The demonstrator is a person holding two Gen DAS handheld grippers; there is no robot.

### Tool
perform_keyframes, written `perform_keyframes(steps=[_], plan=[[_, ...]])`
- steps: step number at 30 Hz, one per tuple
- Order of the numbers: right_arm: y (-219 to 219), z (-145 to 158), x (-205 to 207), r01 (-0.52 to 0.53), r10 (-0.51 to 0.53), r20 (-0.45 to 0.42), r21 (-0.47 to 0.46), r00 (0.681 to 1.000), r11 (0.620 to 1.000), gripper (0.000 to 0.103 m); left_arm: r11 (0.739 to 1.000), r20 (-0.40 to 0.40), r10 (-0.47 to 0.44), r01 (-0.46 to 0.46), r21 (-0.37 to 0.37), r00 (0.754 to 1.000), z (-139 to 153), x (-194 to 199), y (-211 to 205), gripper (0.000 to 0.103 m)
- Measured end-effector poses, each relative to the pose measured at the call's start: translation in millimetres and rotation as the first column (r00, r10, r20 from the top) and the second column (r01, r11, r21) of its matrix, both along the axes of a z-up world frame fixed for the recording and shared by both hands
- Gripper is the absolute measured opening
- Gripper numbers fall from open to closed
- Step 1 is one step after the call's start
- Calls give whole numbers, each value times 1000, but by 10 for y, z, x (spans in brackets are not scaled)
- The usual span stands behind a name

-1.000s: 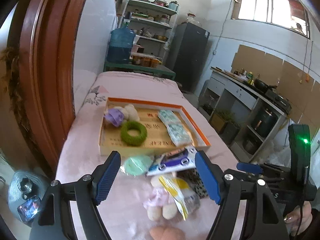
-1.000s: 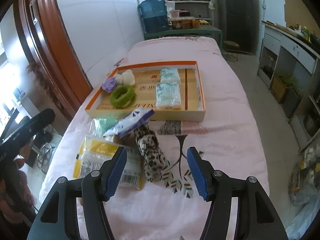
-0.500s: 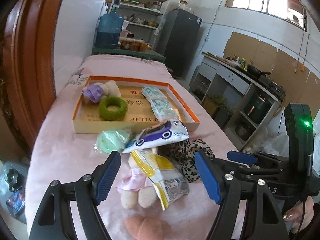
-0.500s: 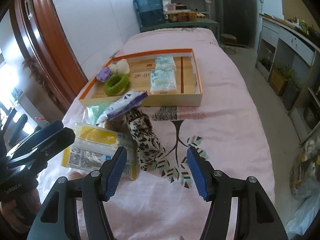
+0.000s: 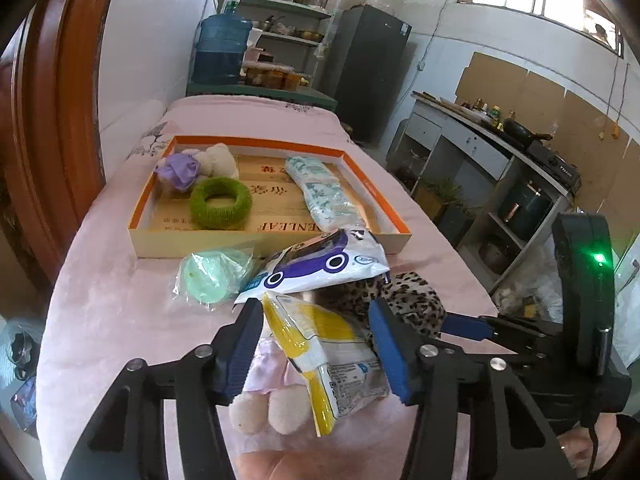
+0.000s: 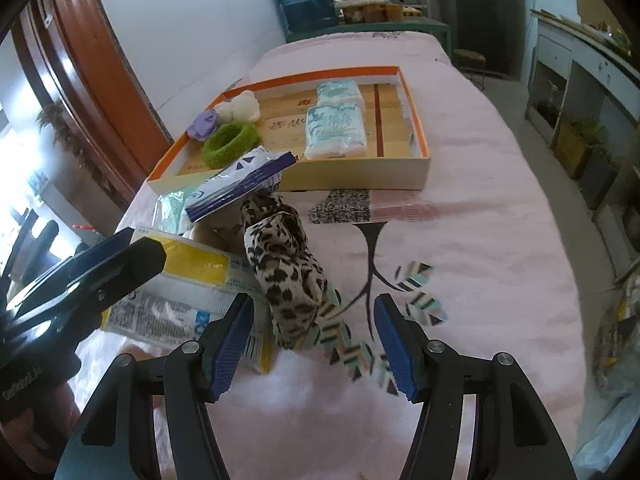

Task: Organize soft objects
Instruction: 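Grasp the yellow wet-wipe pack with the left tool while the right tool grasps the leopard scrunchie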

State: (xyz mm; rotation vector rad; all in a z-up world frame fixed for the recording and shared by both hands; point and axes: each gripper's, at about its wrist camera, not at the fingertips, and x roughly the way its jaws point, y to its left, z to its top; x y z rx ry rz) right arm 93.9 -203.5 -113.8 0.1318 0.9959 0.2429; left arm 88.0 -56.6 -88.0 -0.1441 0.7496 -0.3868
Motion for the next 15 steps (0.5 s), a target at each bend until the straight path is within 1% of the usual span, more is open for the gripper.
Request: perform_keyframes(steps=[1,3,4,5,6,7,8,9,11,12,13,15], plan=[[11,-17,19,-5,5,-1,5,1000,1000,64,1000,-5,0,0,-2,1000,-11,8,4,49],[43,-42,56,-16,15,5,9,1000,1000,63,1000,-14,0,0,-3,1000,-36,27,9,41],[59,-51,72,-21,21,10,9,1000,1000,55,1000,-14,0,0,2,1000,-44,31,5,39],[77,-63,81,-24,24,8,4,1000,1000,44,1000,-14,0,0,8,1000,-53,36,-2,37],[90,-78,96,-27,27,2,-2,1000,1000,39,1000,-13,-3,3,14,1000,-64,42,-12,35],[107,-106,117,-34,34,-11,-6,999,999,30,1000,-17,-6,7,20,1000,-79,53,-24,34],[117,-129,125,-38,38,-21,-7,999,999,23,1000,-24,-9,10,22,1000,-94,65,-23,33],[117,-141,124,-38,37,-25,-9,999,999,22,1000,-35,-11,12,22,999,-110,79,-25,32],[107,-168,129,-36,36,-33,-12,999,999,14,1000,-47,-6,7,18,999,-132,94,-5,30],[100,-180,134,-36,36,-38,-9,999,999,13,1000,-51,-5,6,11,999,-138,98,11,27],[92,-192,139,-35,34,-43,-6,998,999,11,1000,-56,-5,5,6,998,-146,102,21,26],[86,-201,134,-32,31,-46,-5,998,999,10,1000,-64,-4,4,-2,998,-157,111,32,23]])
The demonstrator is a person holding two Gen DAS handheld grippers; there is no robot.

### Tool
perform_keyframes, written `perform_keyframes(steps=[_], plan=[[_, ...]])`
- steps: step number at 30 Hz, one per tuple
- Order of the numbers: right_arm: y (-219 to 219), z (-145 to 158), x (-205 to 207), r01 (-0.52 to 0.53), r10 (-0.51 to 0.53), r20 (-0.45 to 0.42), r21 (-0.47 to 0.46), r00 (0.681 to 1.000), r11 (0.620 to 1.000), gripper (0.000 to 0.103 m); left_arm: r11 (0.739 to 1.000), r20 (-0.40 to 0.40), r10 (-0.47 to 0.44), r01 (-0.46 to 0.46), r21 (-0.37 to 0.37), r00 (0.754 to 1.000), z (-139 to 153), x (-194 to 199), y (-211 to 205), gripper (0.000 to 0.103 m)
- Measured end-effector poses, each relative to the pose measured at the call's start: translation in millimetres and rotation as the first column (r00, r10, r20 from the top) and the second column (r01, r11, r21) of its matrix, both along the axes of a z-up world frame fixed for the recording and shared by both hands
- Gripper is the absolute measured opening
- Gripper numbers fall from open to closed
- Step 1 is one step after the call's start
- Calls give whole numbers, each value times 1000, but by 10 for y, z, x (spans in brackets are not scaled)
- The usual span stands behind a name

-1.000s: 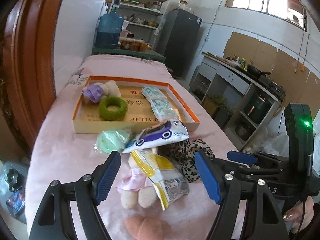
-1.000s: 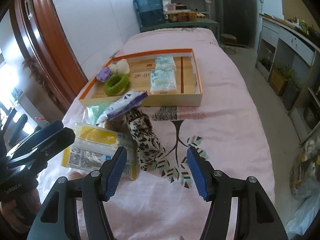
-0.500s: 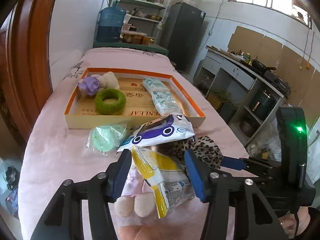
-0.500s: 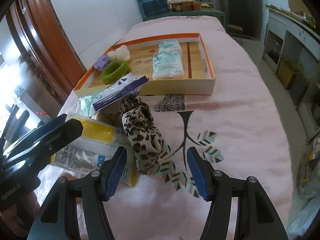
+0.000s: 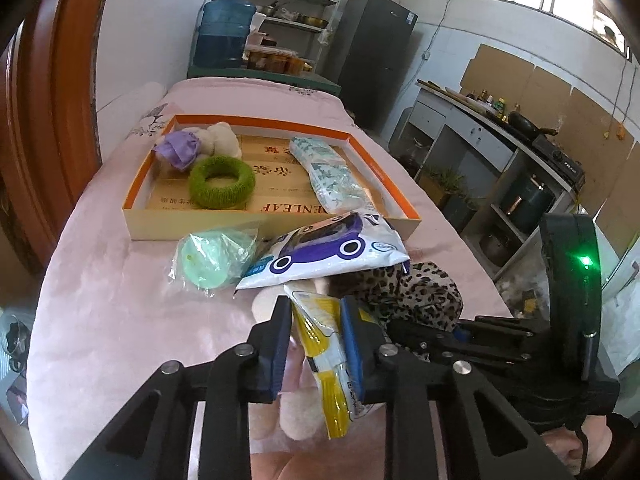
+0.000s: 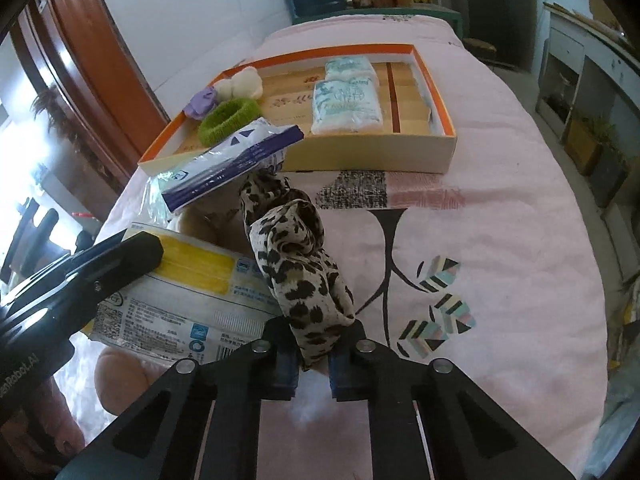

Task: Organize soft objects
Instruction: 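Grasp the yellow wet-wipe pack with the left tool while the right tool grasps the leopard scrunchie, then lift and carry the wipe pack and scrunchie over the box lid with both tools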

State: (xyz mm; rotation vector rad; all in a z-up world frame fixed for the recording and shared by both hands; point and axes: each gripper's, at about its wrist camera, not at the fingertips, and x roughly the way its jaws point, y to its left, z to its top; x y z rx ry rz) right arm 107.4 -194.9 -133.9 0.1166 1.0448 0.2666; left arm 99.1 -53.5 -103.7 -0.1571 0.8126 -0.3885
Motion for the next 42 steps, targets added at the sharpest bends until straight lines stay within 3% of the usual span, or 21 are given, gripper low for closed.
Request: perform_keyframes(steps=[8,16,30,42], plan=[[-23,26,-27,13,-13,11,8,1000,1000,8,998,34,-44,45,-42,998,44,-78,-37,15],[-80,142,-122,23,-23,42,13,999,1000,8,995,120,-91,94,-24,989,164,-243,-133,14],[-61,416,-340,24,-24,114,-2,993,1000,8,998,239,-65,66,4,969,386,-437,-41,11],[-153,856,-458,40,-39,215,-1,976,999,7,998,292,-34,48,-41,956,688,-536,118,11]])
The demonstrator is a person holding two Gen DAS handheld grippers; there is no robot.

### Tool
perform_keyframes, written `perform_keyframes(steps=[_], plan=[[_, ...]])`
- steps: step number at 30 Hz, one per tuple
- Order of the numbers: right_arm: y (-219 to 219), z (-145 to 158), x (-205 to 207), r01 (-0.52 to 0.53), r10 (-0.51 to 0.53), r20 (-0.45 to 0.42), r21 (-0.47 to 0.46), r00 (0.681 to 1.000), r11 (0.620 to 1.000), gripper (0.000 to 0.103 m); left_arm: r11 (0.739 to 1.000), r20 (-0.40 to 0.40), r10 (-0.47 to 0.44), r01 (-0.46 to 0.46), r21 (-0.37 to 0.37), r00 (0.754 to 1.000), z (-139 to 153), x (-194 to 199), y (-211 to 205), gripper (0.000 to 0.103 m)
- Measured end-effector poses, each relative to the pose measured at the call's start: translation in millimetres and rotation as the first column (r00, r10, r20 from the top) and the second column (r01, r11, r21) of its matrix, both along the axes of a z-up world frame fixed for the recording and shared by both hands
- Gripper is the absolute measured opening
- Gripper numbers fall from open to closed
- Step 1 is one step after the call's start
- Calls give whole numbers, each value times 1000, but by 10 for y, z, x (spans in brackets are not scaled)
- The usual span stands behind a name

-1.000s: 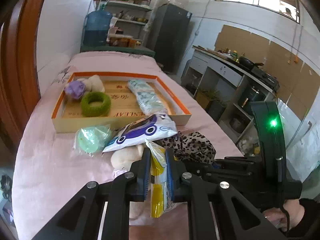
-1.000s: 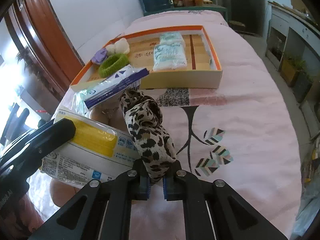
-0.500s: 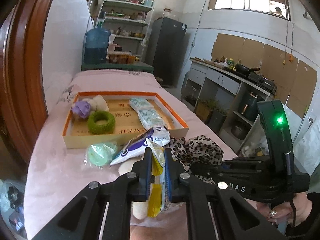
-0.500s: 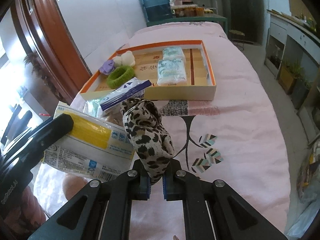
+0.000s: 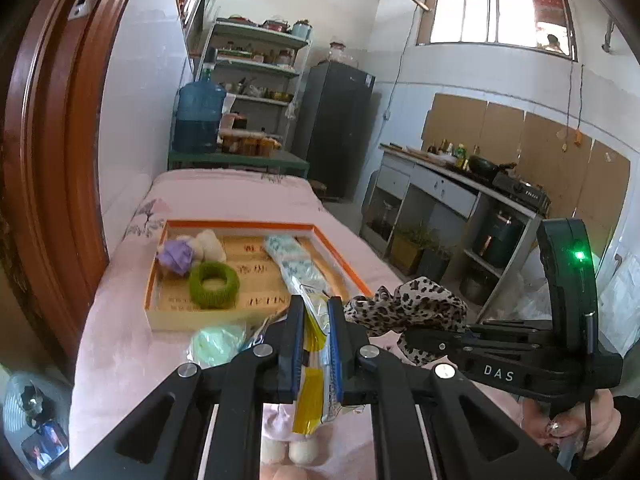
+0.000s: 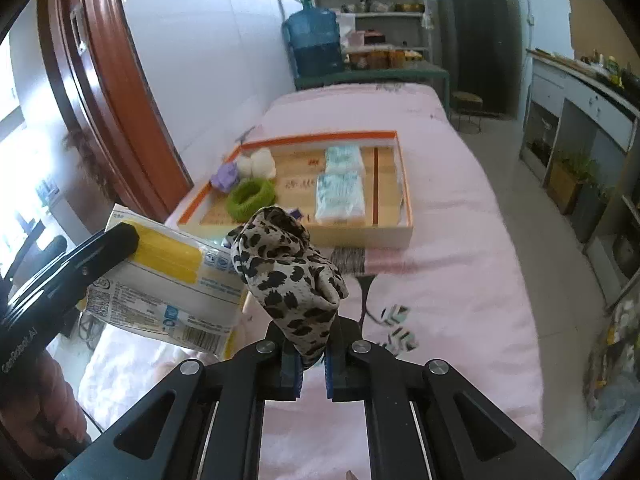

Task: Organize soft objects
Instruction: 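Lift and carry the wipe pack and scrunchie over the box lid with both tools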

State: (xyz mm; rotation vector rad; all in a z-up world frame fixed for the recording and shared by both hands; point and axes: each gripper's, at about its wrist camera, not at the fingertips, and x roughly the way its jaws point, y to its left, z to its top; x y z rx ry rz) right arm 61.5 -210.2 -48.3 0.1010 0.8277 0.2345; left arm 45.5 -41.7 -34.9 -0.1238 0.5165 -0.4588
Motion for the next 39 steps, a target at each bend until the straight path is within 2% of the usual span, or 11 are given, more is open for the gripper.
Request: perform_keyframes(steps=[13,21,28,35,39], plan=[[-155,359,23,20,-20,64,5,998,1000,7,999,93,23,-19,-36,995,424,19,140,11],[-161,515,131,16,-15,102,-9,995,1000,7,999,136,43,-38,-36,990,611,186,201,11],[-97,589,373,14,-14,119,-1,993,1000,7,997,132,65,-58,-57,989,651,432,235,11],[-94,610,695,21,-28,124,54,992,998,7,993,71,72,-65,-103,995,581,804,233,11],[-54,585,863,13,-19,120,56,993,998,7,992,54,87,-82,-93,995,512,976,199,12]])
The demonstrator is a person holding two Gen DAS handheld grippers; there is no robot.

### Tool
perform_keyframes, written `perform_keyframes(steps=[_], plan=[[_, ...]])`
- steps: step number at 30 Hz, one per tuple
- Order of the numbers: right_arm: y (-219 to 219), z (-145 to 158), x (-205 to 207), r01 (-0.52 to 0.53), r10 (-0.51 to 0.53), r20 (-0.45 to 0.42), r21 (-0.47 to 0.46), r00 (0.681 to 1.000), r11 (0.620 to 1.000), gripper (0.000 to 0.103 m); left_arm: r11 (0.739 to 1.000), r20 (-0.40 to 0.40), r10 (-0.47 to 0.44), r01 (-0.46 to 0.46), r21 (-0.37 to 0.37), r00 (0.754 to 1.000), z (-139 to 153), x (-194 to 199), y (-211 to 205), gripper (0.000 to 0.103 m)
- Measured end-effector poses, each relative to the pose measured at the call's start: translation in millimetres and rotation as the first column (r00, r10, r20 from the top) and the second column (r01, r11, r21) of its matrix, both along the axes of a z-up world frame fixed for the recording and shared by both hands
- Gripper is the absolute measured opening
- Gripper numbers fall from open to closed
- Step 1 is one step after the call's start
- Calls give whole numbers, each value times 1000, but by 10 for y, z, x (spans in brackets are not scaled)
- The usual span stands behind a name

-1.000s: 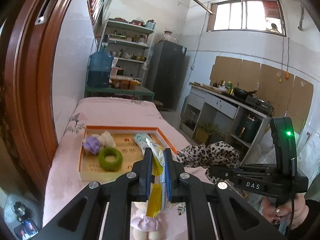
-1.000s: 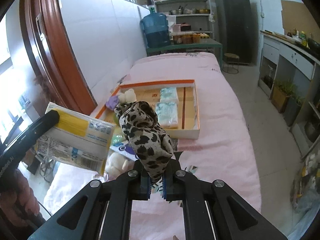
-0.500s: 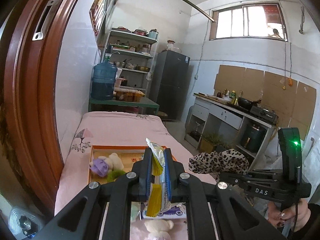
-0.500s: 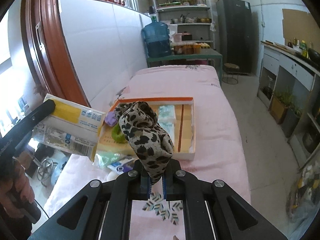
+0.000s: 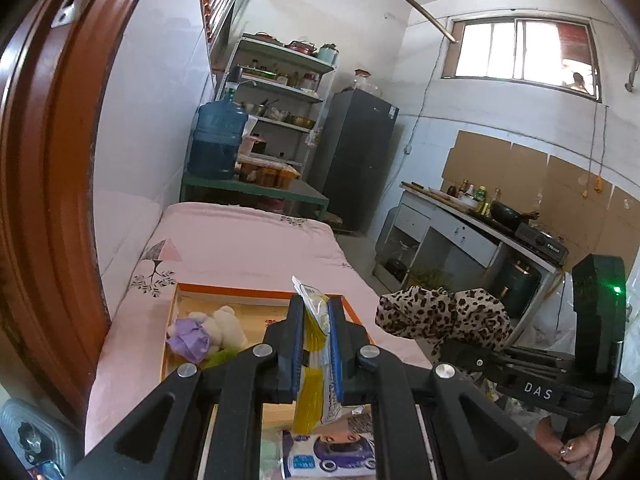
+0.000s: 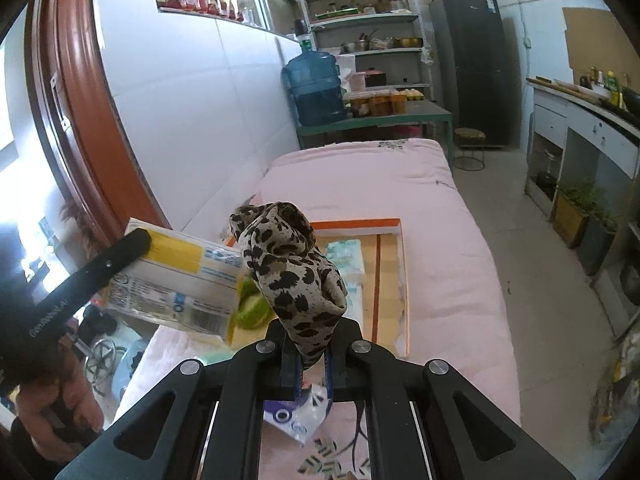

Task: Organize soft objects
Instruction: 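Lift and carry the wipe pack and scrunchie over the box lid with both tools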

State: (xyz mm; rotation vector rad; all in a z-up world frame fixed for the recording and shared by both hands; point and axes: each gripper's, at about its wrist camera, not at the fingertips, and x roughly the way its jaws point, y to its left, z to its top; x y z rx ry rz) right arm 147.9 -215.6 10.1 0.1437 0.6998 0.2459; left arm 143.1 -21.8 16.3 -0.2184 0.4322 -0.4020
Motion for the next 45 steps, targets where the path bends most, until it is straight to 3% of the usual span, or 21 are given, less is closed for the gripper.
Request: perform_keyframes(steps=[14,45], plan=[[116,-279,606,-5,6,-53,10,999,1000,7,999,-40,39,-40,-13,998,-175,615,2,12],[144,-759,1424,12,-11,-135,8,991,1000,7,998,-165,62,-60,14,984,-678,1431,47,12]])
